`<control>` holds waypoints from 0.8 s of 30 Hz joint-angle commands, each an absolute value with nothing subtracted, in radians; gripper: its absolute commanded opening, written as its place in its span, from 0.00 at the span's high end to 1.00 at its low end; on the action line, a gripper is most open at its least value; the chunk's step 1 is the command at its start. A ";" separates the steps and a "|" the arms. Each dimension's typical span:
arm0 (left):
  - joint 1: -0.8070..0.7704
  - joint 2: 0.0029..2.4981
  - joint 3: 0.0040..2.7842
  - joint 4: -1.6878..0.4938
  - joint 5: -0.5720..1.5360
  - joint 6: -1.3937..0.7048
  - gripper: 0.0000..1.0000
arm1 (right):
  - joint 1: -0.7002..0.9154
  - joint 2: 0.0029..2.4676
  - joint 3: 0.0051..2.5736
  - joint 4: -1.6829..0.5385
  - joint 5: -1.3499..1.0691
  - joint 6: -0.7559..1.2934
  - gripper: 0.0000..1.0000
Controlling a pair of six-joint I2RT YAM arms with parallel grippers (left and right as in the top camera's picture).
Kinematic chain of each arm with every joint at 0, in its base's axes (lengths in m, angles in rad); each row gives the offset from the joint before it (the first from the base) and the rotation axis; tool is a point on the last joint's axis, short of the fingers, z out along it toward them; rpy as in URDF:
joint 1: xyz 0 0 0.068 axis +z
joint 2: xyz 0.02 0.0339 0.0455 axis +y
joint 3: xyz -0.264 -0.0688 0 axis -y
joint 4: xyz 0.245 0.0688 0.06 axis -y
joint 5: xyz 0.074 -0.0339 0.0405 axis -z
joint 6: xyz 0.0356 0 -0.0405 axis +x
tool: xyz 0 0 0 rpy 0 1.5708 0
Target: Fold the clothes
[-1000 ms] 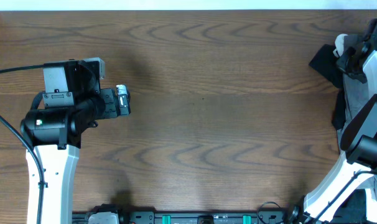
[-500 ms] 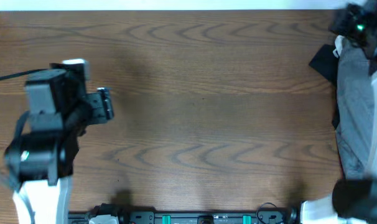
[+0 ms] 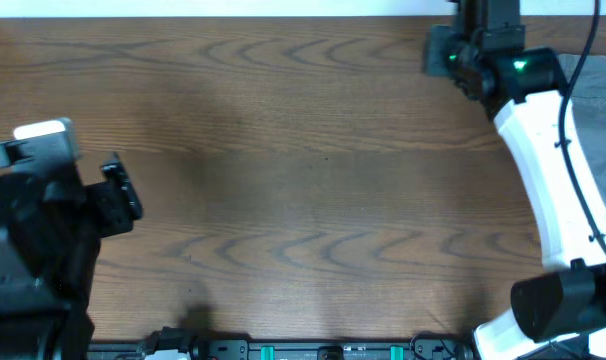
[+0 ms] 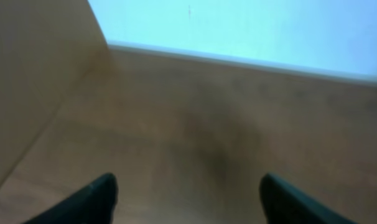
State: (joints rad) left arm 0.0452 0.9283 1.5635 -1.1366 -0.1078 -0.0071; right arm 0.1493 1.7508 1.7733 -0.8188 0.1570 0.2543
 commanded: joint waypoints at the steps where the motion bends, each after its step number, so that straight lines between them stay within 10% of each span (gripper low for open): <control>1: 0.049 0.977 1.559 -1.185 -0.051 -0.020 0.18 | 0.018 1.799 1.772 -0.852 0.369 0.342 0.37; 14: 0.049 1.133 1.559 -1.216 0.092 -0.020 0.12 | -0.295 2.123 1.772 -0.879 0.149 0.370 0.24; 24: 0.049 1.180 1.559 -1.215 0.097 -0.020 0.12 | -0.348 2.126 1.772 -0.878 0.149 0.370 0.93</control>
State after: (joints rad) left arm 0.0452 1.1721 1.5608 -1.2091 0.0834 -0.0189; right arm -0.3378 2.1521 1.7714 -0.8776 0.1516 0.3626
